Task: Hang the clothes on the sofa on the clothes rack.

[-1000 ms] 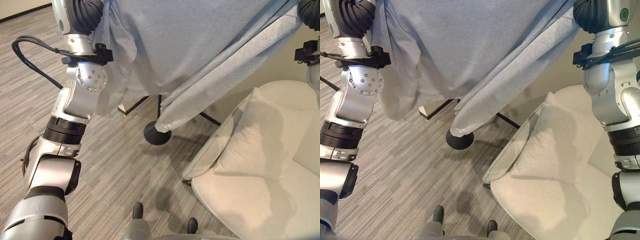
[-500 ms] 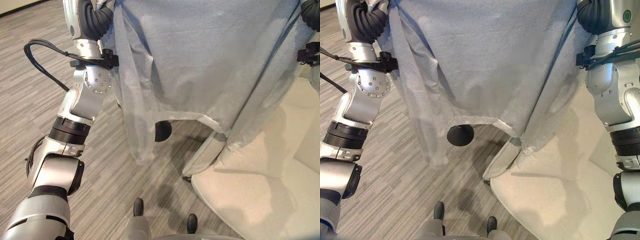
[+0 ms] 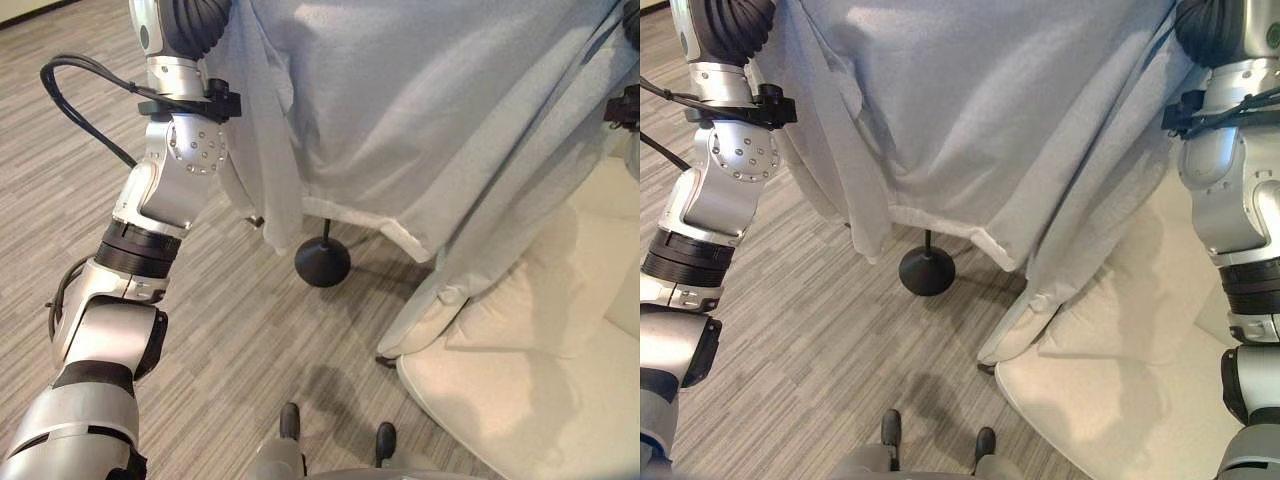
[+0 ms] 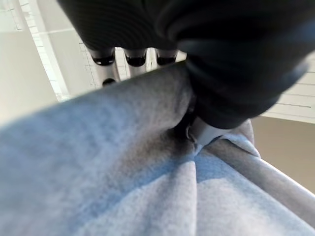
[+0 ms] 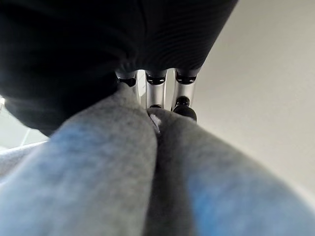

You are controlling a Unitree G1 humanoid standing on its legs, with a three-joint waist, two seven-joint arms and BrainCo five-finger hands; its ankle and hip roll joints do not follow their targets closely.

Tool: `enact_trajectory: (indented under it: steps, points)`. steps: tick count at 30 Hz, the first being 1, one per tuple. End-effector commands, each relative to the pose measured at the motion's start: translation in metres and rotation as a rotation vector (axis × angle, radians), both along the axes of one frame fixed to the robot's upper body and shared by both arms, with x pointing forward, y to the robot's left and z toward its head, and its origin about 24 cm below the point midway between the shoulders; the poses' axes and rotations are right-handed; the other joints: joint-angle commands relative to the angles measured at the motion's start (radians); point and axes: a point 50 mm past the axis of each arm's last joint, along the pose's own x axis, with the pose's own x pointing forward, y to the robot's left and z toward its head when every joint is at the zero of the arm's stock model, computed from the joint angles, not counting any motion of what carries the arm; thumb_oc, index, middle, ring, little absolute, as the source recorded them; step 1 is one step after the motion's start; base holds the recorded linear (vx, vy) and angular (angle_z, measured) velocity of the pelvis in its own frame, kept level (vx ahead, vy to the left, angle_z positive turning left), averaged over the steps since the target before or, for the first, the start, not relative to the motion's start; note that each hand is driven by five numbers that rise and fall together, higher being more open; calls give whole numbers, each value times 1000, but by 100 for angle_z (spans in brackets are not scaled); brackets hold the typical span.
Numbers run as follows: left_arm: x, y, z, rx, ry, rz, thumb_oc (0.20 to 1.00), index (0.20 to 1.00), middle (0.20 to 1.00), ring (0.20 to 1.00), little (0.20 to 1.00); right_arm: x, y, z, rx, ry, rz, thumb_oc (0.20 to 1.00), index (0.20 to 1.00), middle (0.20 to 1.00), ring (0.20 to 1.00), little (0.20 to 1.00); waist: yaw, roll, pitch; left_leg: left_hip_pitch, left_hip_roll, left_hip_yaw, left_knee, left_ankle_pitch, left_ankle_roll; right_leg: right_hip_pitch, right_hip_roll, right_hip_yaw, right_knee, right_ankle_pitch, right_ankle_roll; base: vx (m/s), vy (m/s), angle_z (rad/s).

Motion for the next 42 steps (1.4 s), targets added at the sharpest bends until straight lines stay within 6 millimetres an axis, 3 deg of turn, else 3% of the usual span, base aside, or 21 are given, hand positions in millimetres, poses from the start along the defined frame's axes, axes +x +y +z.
enact_trajectory:
  steps: [1,5,7,8,10,11,12,14,15,17,19,21,23,26,29,32,33,34,38,42]
  points:
    - [-5,2,16,-27,-66,1,200,200,200,200,200,-16,-6,28,-23,-104,-34,200,200,200,200,200,-8,15,-40,62,-48,16,-54,-60,-62,-31,171,67,8,-16,-40,95,0,18]
    - [-5,4,13,-35,-56,5,200,200,200,200,200,-15,-5,30,-16,-105,-18,200,200,200,200,200,-9,12,-50,84,-51,18,-54,-83,-52,-29,169,38,-28,11,-34,91,-22,10]
    - [-6,5,14,-46,-65,0,200,200,200,200,200,-14,0,33,-31,-106,-3,200,200,200,200,200,-5,0,-32,88,-61,11,38,-122,-41,-26,155,31,-22,10,-42,92,-23,0]
    - [-8,6,14,-59,-71,-12,200,200,200,200,200,-17,2,38,-46,-119,5,200,200,200,200,200,4,-21,4,12,-52,22,204,-153,-55,0,130,23,-18,-2,-53,40,8,-3]
    - [-9,5,13,-66,-69,-25,200,200,200,200,200,-19,0,38,-45,-119,0,200,200,200,200,200,0,-21,17,-56,-24,28,301,-170,-68,12,121,14,-26,-8,-55,50,60,14]
    - [-8,4,15,-72,-68,-30,200,200,200,200,200,-20,-4,37,-46,-113,-14,200,200,200,200,200,-1,-17,15,-90,27,40,276,-153,-68,30,110,-2,-37,-24,-43,100,76,29]
    - [-7,3,15,-71,-67,-34,200,200,200,200,200,-21,-5,37,-44,-113,-17,200,200,200,200,200,1,-18,11,-90,27,39,268,-149,-69,28,111,-4,-39,-22,-43,269,226,53]
    - [-6,0,23,-65,-88,-37,200,200,200,200,200,-26,-15,37,-37,-134,-49,200,200,200,200,200,5,-11,-9,-118,150,-16,101,-5,-125,36,61,-8,-63,-47,-14,279,328,38]
    - [-5,-1,24,-65,-90,-40,200,200,200,200,200,-27,-16,37,-35,-137,-52,200,200,200,200,200,5,-11,-11,-115,151,-18,85,7,-130,33,63,-10,-64,-47,-16,203,290,-5]
    - [-6,-4,25,-50,-106,-51,200,200,200,200,200,-28,-24,36,-43,-145,-102,200,200,200,200,200,14,-6,-17,-164,200,-64,35,71,-163,57,31,-6,-73,-79,3,233,295,-17]
    - [-5,-1,26,-61,-109,-34,200,200,200,200,200,-22,-16,30,-56,-104,-71,200,200,200,200,200,16,9,-37,-130,185,-146,30,30,-173,71,-4,25,-73,-65,23,328,411,-29]
    - [-6,-9,26,-51,-106,-65,200,200,200,200,200,-26,-17,34,-56,-117,-79,200,200,200,200,200,-3,32,-52,-114,154,-144,45,-1,-169,75,-51,29,-60,-51,38,322,499,-68]
    - [-7,-9,30,-40,-110,-64,200,200,200,200,200,-23,-15,34,-10,-132,-48,200,200,200,200,200,-11,32,-49,-108,118,-125,63,-34,-146,41,-97,53,-25,-13,44,166,443,-8]
    - [-9,-6,31,-12,-118,-41,200,200,200,200,200,-19,-7,36,11,-153,-23,200,200,200,200,200,-2,22,-45,-89,82,-58,47,-46,-111,-17,-133,54,27,104,41,82,368,-27]
    - [-12,-1,31,2,-127,-10,200,200,200,200,200,-16,-3,35,11,-147,-7,200,200,200,200,200,-6,24,-45,-49,63,-13,-11,-31,-96,-46,-85,72,74,102,20,101,306,-64]
    - [-12,4,28,-15,-116,0,200,200,200,200,200,-15,4,36,-1,-143,24,200,200,200,200,200,1,8,-47,-2,24,20,-50,-36,-76,-54,43,54,46,21,-1,123,211,-23]
    - [-12,5,27,-16,-115,2,200,200,200,200,200,-15,4,36,-2,-142,26,200,200,200,200,200,3,10,-46,2,26,23,-50,-41,-77,-51,46,57,47,19,-3,97,111,-26]
    - [-12,7,27,-28,-111,7,200,200,200,200,200,-14,5,36,2,-140,35,200,200,200,200,200,-1,2,-35,20,-4,27,-53,-49,-63,-80,126,58,22,9,-17,71,64,-13]
    - [-10,10,20,-55,-91,5,200,200,200,200,200,-14,2,34,3,-134,16,200,200,200,200,200,-7,13,-29,47,-28,18,-54,-67,-51,-72,170,91,-22,5,-32,110,75,-10]
    - [-8,8,13,-75,-73,-6,200,200,200,200,200,-15,4,36,-1,-139,29,200,200,200,200,200,-12,23,-39,76,-33,18,-54,-85,-48,-56,173,64,-59,30,-35,104,-22,-3]
